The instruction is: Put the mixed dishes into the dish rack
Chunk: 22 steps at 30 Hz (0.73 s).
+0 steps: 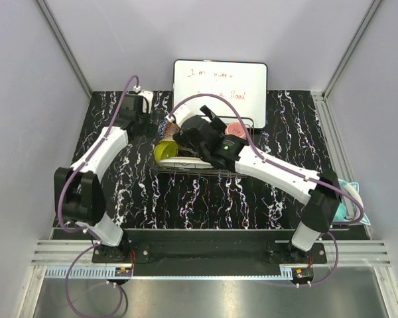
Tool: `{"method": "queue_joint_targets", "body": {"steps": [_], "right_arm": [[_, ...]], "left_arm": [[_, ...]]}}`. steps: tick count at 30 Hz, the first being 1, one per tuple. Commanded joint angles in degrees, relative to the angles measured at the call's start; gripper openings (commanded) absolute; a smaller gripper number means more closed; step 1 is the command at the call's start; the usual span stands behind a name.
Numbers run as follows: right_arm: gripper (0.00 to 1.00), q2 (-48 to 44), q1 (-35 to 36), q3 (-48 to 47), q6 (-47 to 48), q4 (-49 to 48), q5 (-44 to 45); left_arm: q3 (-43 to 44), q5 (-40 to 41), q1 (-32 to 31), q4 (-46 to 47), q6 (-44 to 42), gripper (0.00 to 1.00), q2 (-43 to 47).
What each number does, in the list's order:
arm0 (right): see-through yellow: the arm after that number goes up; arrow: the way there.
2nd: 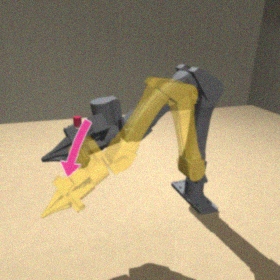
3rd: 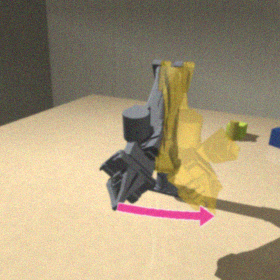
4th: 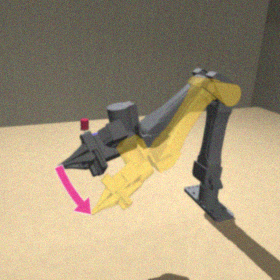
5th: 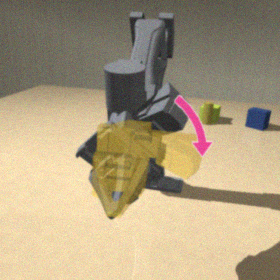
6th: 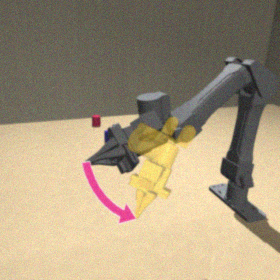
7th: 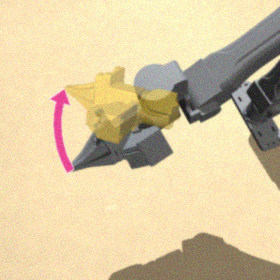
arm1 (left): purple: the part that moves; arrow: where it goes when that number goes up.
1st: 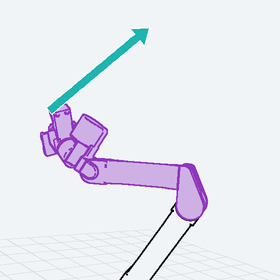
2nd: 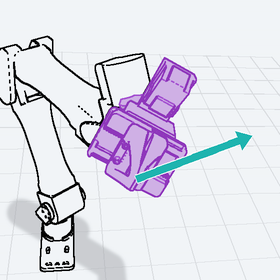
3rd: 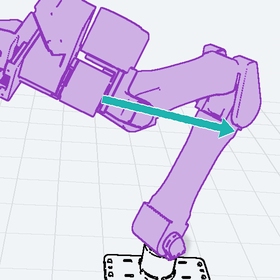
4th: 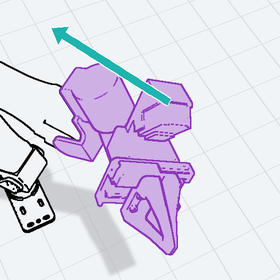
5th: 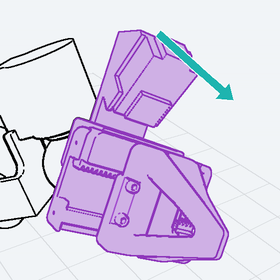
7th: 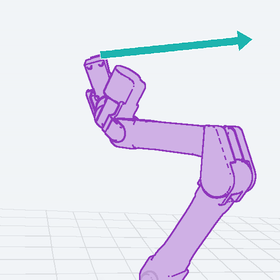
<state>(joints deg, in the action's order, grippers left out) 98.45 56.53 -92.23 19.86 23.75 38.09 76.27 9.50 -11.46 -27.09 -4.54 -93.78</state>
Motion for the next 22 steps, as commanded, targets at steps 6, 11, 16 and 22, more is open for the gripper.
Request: {"method": "queue_joint_targets", "body": {"steps": [6,11,16,22], "right_arm": [[1.00,-23.2,-4.0,10.7,-24.9,14.7,-2.0],[1.00,-31.4,-3.9,13.2,-34.6,20.9,-6.7],[1.00,-33.8,-3.9,15.0,-37.5,24.2,-8.0],[1.00,-35.4,-4.0,15.6,-37.9,24.0,-9.3]], "left_arm": [[-3.7,-1.8,-0.1,-7.3,-0.1,0.91,25.3],[-10.0,-2.8,-2.1,-10.2,-0.9,0.96,40.4],[-15.4,-1.5,-3.7,-11.7,-1.4,0.99,48.2],[-16.8,-0.8,-3.7,-11.7,-0.9,0.99,49.6]]}}
